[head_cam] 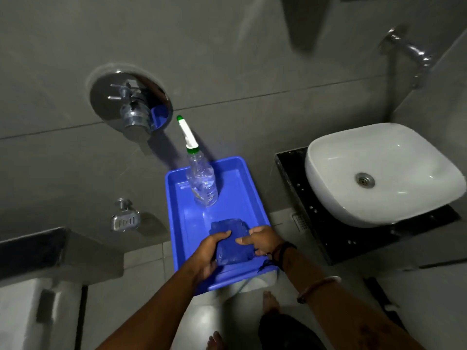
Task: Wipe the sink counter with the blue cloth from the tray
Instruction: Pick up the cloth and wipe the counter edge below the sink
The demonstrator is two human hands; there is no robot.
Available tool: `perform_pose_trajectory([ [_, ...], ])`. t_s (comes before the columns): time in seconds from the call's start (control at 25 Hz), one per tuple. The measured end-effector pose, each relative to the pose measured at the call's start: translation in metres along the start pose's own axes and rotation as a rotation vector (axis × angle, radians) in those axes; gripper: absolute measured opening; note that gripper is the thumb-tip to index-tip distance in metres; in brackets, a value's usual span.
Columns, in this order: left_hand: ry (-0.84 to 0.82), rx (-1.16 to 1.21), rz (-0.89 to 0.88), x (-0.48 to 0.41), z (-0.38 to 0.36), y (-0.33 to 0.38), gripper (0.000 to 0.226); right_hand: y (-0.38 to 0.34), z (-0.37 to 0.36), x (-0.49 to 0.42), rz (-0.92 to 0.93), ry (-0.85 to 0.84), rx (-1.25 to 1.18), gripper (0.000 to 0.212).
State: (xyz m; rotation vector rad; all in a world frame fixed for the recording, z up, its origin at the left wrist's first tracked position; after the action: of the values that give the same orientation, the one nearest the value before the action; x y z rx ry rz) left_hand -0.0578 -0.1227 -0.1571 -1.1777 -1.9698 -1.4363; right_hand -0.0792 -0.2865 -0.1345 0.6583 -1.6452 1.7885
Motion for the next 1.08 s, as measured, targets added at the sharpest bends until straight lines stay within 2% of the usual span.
perform_pose_trajectory([
  [0.04, -0.101, 0.032, 0.020, 0.004, -0.009, 0.000, 0.027, 0.003, 0.010, 0.009, 0.015, -0.010, -0.045, 0.033],
  [0.12, -0.182, 0.053, 0.058, 0.008, -0.029, -0.005, 0.026, 0.009, 0.029, 0.026, 0.051, 0.014, -0.052, 0.035],
  [0.24, -0.103, 0.046, 0.070, 0.014, -0.071, -0.016, 0.022, 0.021, 0.071, 0.047, 0.114, 0.117, 0.027, 0.022],
  [0.32, 0.053, 0.013, -0.041, 0.013, -0.099, -0.023, 0.016, 0.019, 0.112, 0.060, 0.213, 0.212, 0.043, 0.017],
  [0.36, 0.183, -0.069, -0.147, 0.010, -0.113, -0.026, 0.014, 0.016, 0.138, 0.065, 0.276, 0.268, 0.043, 0.017],
  [0.44, 0.500, -0.352, -0.383, 0.004, -0.148, -0.036, 0.014, 0.008, 0.200, 0.075, 0.383, 0.382, 0.057, 0.012],
  [0.48, 0.588, -0.464, -0.501, 0.001, -0.173, -0.042, 0.016, 0.005, 0.235, 0.077, 0.416, 0.424, 0.056, 0.010],
  [0.56, 0.555, -0.630, -0.724, -0.012, -0.221, -0.061, 0.033, 0.006, 0.296, 0.077, 0.468, 0.492, 0.061, 0.011],
  [0.64, 0.362, -0.829, -0.841, -0.044, -0.260, -0.095, 0.054, 0.015, 0.342, 0.073, 0.521, 0.560, 0.140, 0.012],
  [0.72, 0.234, -1.284, -0.842, -0.078, -0.293, -0.145, 0.072, 0.027, 0.374, 0.065, 0.548, 0.592, 0.250, 0.013],
  [0.8, 0.191, -1.655, -0.703, -0.099, -0.311, -0.189, 0.104, 0.038, 0.389, 0.056, 0.548, 0.586, 0.302, 0.015],
  [0.88, 0.275, -1.723, -0.685, -0.109, -0.320, -0.208, 0.117, 0.046, 0.396, 0.046, 0.580, 0.576, 0.331, 0.021],
  [1.0, 0.331, -1.721, -0.683, -0.111, -0.328, -0.210, 0.119, 0.050, 0.386, 0.033, 0.661, 0.604, 0.467, 0.026],
  [1.08, 0.368, -1.633, -0.665, -0.111, -0.342, -0.214, 0.119, 0.052, 0.377, 0.020, 0.674, 0.601, 0.637, 0.038],
])
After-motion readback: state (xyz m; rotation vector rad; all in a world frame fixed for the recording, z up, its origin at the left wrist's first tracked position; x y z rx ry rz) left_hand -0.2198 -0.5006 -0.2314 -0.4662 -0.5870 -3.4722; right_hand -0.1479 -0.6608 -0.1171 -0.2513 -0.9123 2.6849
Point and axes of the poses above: each hand's wrist, its own x-axis away from the middle knuckle, its own z-axis out of the back of the hand, y = z × x, the point moved 2 cm from there along -x, towards the middle knuckle, and after that the axes turned 3 degrees about -x, right-handed, at the moved point
